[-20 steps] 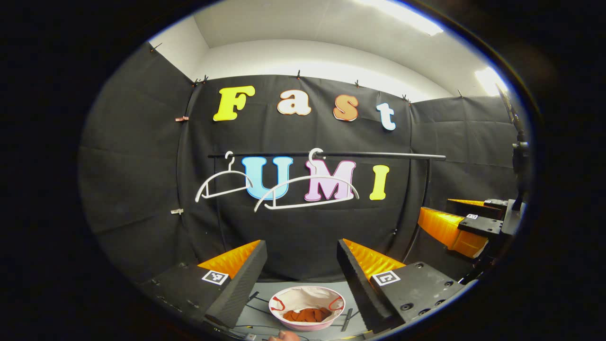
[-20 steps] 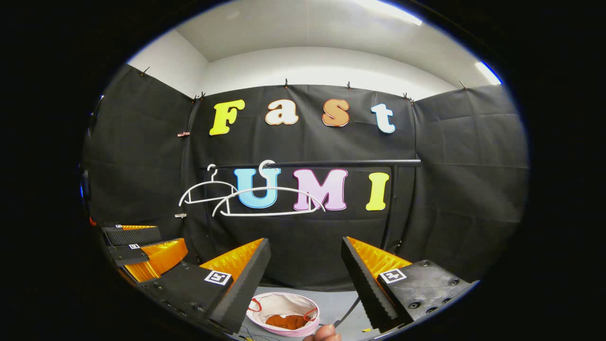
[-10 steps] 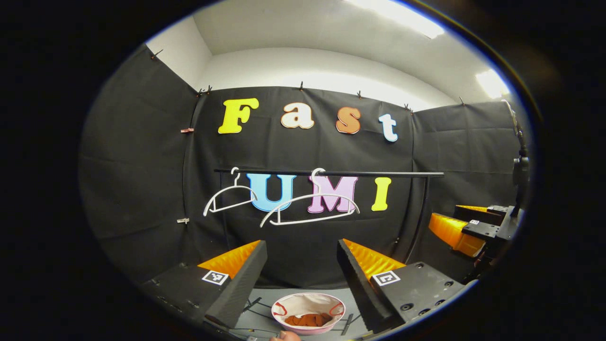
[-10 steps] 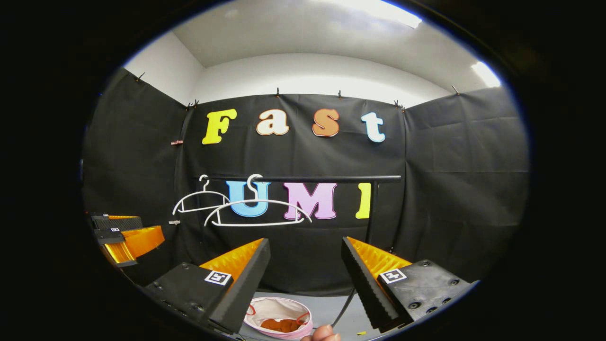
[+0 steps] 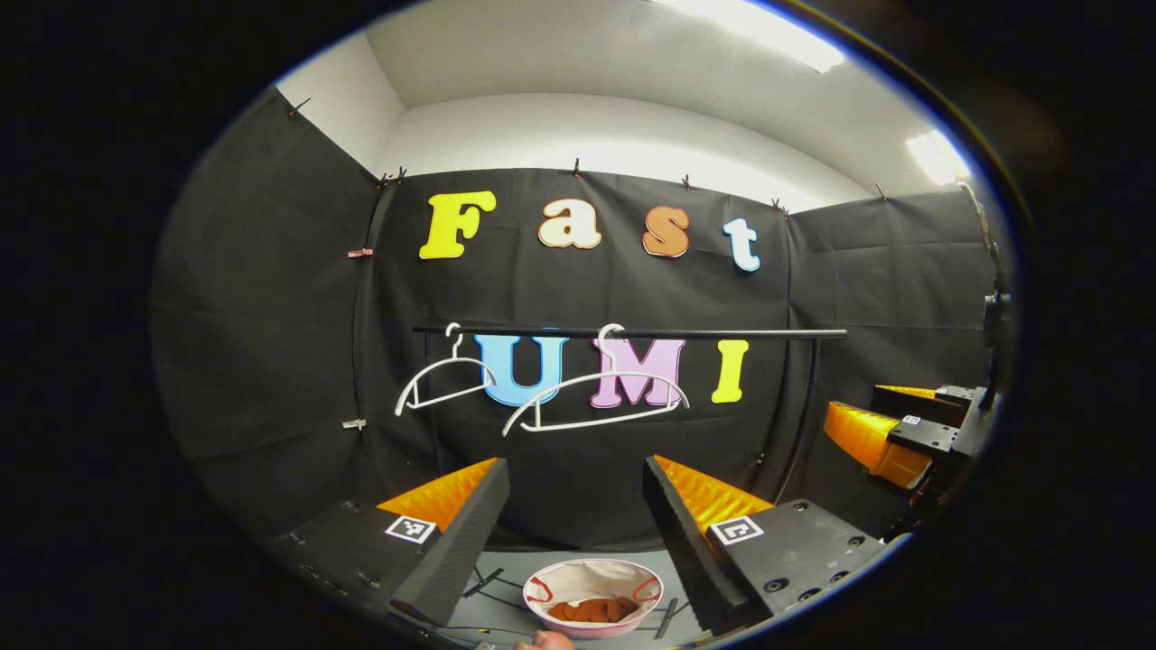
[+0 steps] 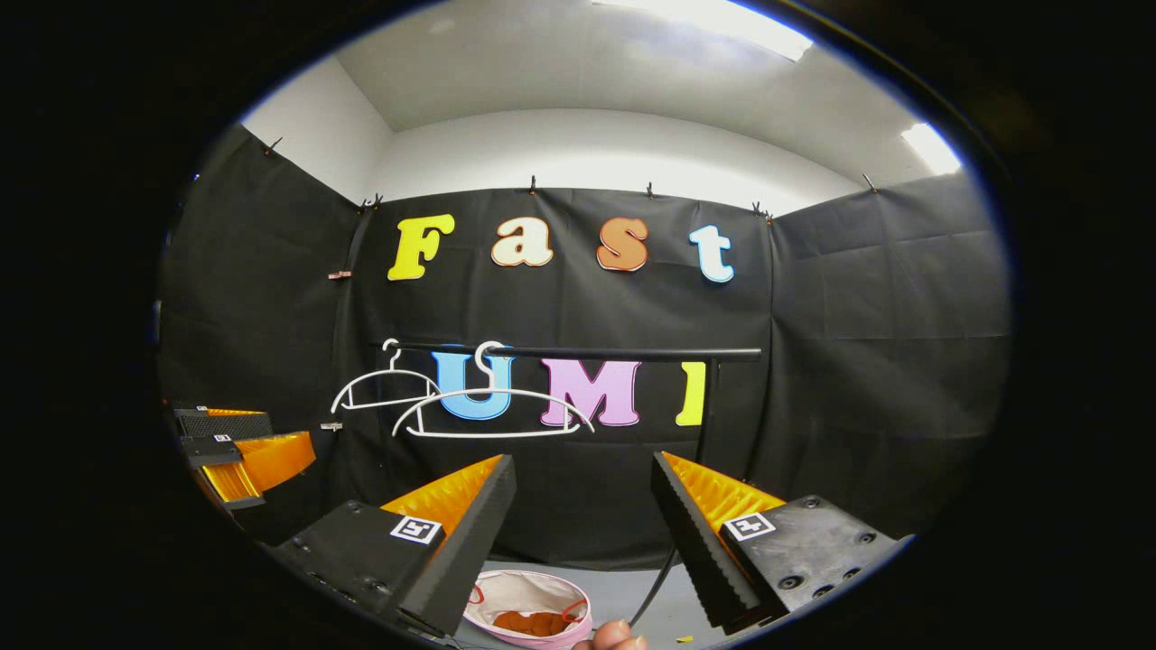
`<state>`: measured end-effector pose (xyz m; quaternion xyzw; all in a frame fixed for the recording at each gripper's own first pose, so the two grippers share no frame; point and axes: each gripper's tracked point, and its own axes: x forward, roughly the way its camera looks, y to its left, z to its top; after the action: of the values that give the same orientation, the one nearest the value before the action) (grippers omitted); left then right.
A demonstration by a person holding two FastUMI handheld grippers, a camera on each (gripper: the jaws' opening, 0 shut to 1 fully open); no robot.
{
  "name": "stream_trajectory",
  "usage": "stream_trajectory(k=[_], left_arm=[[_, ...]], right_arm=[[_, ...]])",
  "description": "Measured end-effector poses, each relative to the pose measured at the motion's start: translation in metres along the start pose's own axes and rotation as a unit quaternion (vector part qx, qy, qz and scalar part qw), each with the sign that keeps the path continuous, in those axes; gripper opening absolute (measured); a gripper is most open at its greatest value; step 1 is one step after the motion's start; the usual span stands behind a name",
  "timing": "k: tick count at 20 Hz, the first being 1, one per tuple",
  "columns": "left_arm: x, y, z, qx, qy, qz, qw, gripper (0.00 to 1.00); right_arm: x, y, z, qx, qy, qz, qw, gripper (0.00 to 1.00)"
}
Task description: Grasp the clothes on the hanger with both hands and then place them into the laundry hamper below.
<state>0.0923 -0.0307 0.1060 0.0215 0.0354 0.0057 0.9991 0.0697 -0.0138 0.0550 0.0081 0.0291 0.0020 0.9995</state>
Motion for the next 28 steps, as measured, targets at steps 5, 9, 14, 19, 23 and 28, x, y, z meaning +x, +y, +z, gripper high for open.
stream_trajectory(k=[5,9,14,19,23,28], left_arm=[[-0.005,-0.001,-0.006,0.006,0.008,0.010,1.000,0.94],[-0.009,-0.008,-0.007,0.009,0.008,0.013,1.000,0.95],[-0.018,-0.012,-0.010,0.001,0.013,0.015,1.000,0.95],[-0.022,-0.013,-0.008,0.001,0.013,0.019,1.000,0.95],[-0.027,-0.017,-0.009,0.003,0.014,0.017,1.000,0.95],[-0.033,-0.018,-0.004,0.003,0.011,0.015,1.000,0.95]], right_arm=[[-0.002,0.002,0.003,0.002,-0.007,0.001,1.000,0.98],[0.003,0.003,0.006,-0.002,-0.010,0.009,1.000,0.94],[0.003,0.003,0.005,-0.002,-0.005,0.012,1.000,0.98],[0.000,0.003,0.002,-0.002,-0.001,0.020,1.000,0.98],[-0.003,0.000,0.003,0.001,-0.001,0.020,1.000,0.98],[-0.009,0.002,0.008,-0.003,-0.006,0.021,1.000,0.98]])
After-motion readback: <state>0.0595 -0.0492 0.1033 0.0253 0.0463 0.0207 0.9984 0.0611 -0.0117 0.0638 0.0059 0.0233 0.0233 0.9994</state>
